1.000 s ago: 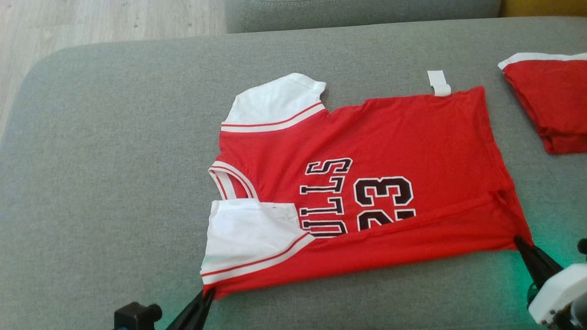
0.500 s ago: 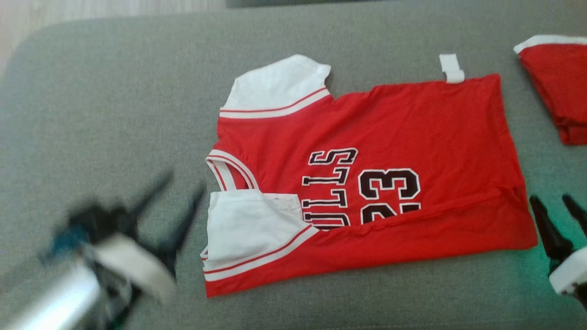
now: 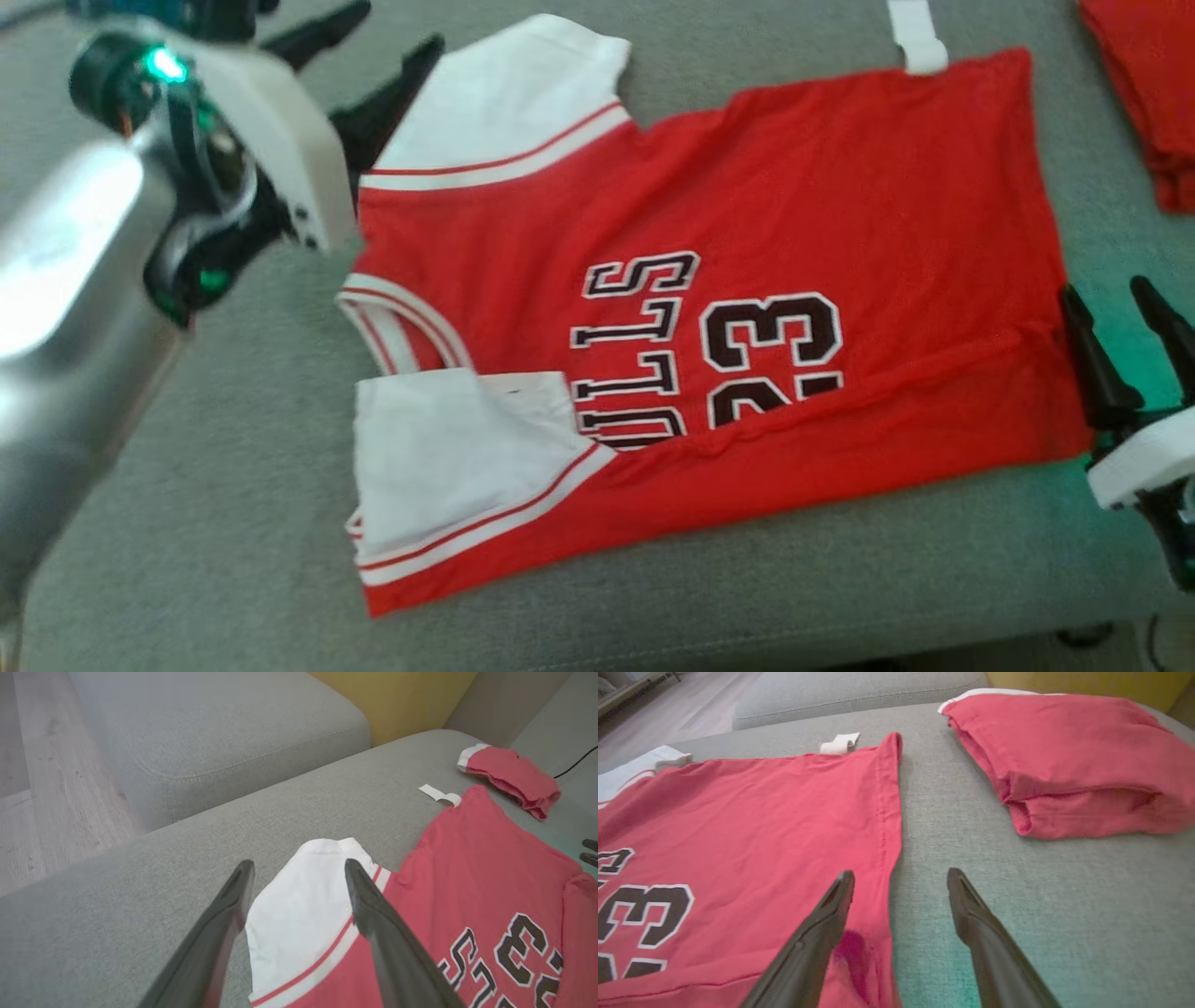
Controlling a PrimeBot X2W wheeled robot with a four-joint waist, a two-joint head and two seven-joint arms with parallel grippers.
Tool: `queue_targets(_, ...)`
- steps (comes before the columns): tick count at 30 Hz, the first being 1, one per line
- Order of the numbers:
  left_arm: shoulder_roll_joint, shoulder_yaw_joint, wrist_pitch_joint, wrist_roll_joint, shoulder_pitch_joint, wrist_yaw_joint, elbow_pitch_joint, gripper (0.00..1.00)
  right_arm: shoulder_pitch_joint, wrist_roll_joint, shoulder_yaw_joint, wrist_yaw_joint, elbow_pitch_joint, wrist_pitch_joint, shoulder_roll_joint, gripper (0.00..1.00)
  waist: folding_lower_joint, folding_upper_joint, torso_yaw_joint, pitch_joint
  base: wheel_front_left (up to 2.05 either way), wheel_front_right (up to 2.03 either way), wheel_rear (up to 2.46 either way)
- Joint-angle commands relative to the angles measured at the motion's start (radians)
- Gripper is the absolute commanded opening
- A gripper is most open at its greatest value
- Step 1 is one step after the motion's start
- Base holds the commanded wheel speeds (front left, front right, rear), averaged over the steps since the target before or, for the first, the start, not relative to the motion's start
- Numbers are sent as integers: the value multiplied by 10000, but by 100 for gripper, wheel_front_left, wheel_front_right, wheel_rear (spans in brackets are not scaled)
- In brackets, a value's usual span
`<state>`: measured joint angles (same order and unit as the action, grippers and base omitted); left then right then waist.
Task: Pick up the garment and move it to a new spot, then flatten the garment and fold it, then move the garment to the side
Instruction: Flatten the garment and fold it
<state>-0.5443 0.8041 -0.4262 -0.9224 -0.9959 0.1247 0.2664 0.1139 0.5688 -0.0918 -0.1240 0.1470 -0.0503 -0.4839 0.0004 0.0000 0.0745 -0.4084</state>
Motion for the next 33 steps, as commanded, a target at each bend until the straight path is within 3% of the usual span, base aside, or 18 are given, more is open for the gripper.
queue_targets(1, -301, -304, -124, -51, -674, 51, 8, 100, 14, -190, -49, -67, -205, 44, -132, 100, -4, 0, 385, -352, 0, 0, 0)
queue_targets(6, -479, 984, -653, -235, -1652, 56, 826, 100, 284, -457, -241, -67, 68, 225, 450, 100, -4, 0, 836, -677, 0, 0, 0)
queue_targets(10, -1047, 2188, -338, 194, -2316, 57, 1446, 100, 415, -495, -460, -67, 345, 368, 607, 100, -4, 0, 1185, -898, 0, 0, 0)
queue_targets(19, -1327, 3291, -29, -446, -2805, 58, 2514, 100, 710, -413, -656, -67, 589, 609, 601, 100, -4, 0, 1576, -1170, 0, 0, 0)
queue_targets(20, -1340, 3446, -63, -505, -2861, 58, 2520, 83, 731, -412, -653, -67, 612, 638, 596, 100, -4, 0, 1589, -1200, 0, 0, 0)
queue_targets(21, -1379, 3612, -62, -520, -2945, 58, 2504, 31, 746, -419, -633, -67, 637, 667, 597, 100, -4, 0, 1592, -1226, 0, 0, 0)
queue_targets(22, -1418, 3764, 16, -540, -3039, 58, 2443, 0, 756, -431, -597, -67, 662, 698, 602, 100, -4, 0, 1589, -1254, 0, 0, 0)
queue_targets(25, -1513, 3924, 385, -586, -3260, 59, 2374, 0, 770, -454, -541, -67, 700, 751, 613, 100, -4, 0, 1575, -1301, 0, 0, 0)
queue_targets(33, -1730, 4441, 2714, 87, -4323, 59, 2130, 0, 779, -549, -303, -67, 912, 840, 656, 100, -4, 0, 1328, -1198, 0, 0, 0)
